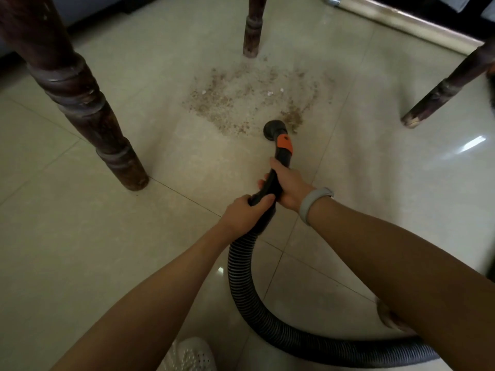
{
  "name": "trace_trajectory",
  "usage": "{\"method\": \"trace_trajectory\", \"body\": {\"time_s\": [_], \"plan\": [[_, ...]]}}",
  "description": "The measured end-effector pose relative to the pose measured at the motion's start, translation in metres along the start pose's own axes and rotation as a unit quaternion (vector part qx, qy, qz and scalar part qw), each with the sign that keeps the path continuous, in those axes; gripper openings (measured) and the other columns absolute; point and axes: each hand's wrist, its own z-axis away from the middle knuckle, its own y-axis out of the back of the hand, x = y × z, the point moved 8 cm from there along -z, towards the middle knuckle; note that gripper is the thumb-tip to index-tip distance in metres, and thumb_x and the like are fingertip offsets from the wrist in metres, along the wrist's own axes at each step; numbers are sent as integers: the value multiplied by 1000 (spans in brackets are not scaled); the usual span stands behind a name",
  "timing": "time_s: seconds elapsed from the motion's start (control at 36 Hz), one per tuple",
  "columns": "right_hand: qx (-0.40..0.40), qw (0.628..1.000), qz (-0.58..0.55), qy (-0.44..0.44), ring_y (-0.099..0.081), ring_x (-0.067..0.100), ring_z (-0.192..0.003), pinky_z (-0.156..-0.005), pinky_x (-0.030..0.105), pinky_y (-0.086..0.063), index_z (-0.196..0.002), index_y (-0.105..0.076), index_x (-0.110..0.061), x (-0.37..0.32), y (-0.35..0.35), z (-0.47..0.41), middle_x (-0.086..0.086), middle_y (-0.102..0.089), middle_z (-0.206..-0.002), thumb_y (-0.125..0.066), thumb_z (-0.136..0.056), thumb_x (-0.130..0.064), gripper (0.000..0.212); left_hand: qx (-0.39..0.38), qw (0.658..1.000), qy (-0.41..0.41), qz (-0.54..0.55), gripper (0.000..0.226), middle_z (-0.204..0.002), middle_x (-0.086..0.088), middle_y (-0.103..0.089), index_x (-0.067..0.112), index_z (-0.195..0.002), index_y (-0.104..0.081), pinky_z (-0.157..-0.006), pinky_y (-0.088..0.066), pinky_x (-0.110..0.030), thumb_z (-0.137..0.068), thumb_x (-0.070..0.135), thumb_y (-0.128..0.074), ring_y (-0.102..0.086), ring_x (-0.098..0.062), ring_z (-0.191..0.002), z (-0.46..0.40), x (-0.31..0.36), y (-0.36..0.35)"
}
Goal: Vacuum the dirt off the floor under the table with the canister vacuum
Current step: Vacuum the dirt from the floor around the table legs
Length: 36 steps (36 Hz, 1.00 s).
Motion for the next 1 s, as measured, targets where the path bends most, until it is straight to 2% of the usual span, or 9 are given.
{"method": "trace_trajectory", "body": {"time_s": [0.11,0.19,0.33,0.47,0.58,0.72,0.81,0.92,1.0], "plan": [[27,999,23,34,-52,20,-53,-52,32,-48,-80,-45,-7,-8,2,0,6,-48,-67,-55,-96,-26,27,-8,1000,-1,21,61,-98,-14,-69,9,-107,-58,-83,-57,-46,-82,64,-56,-68,-30,-86,1,5,-4],[44,997,31,47,-51,20,-53,-52,33,-47,-80,-45,-7,-12,13,3,7,-49,-67,-54,-97,-26,27,-33,999,4,43,64,-96,-14,-69,9,-106,-59,-82,-57,-46,-79,67,-58,-69,-29,-85,4,8,-15],[56,996,9,71,-50,20,-52,-49,30,-48,-81,-46,-7,-18,30,10,8,-49,-66,-55,-96,-25,25,-82,993,8,83,58,-91,-14,-70,7,-106,-58,-75,-59,-39,-82,60,-59,-70,-26,-75,8,15,-33],[68,994,-13,87,-50,19,-51,-47,27,-48,-85,-46,-8,-25,43,14,7,-49,-66,-55,-96,-23,21,-86,995,0,58,61,-97,-13,-70,10,-105,-59,-83,-57,-47,-79,65,-59,-69,-30,-87,4,19,-40],[75,994,-35,70,-51,18,-51,-46,27,-47,-85,-46,-8,-31,54,12,7,-50,-66,-55,-96,-25,23,-121,989,-2,88,58,-90,-12,-69,6,-109,-56,-79,-58,-42,-84,58,-59,-69,-26,-77,6,29,-47],[65,995,-73,22,-51,17,-46,-43,23,-49,-99,-46,-8,-23,68,4,7,-51,-66,-56,-95,-30,24,-188,975,7,120,53,-87,-12,-62,3,-117,-46,-71,-60,-41,-92,50,-50,-66,-27,-65,15,35,-61],[61,994,-90,18,-50,17,-48,-43,23,-49,-92,-46,-9,-23,69,3,7,-50,-66,-55,-95,-29,23,-184,973,5,139,57,-86,-13,-61,0,-119,-46,-71,-59,-43,-93,51,-47,-66,-26,-62,14,32,-61],[48,995,-77,29,-51,19,-45,-44,22,-50,-105,-45,-6,-37,70,-5,8,-51,-65,-53,-96,-32,29,-159,971,14,179,58,-84,-12,-63,-3,-119,-49,-63,-58,-32,-95,50,-44,-64,-22,-61,14,26,-57],[48,995,-82,26,-51,17,-39,-44,21,-50,-107,-44,-6,-48,72,-12,6,-52,-55,-53,-96,-34,31,-140,976,-7,166,55,-82,-10,-63,-1,-118,-49,-60,-56,-29,-96,49,-43,-62,-19,-59,13,29,-54]]}}
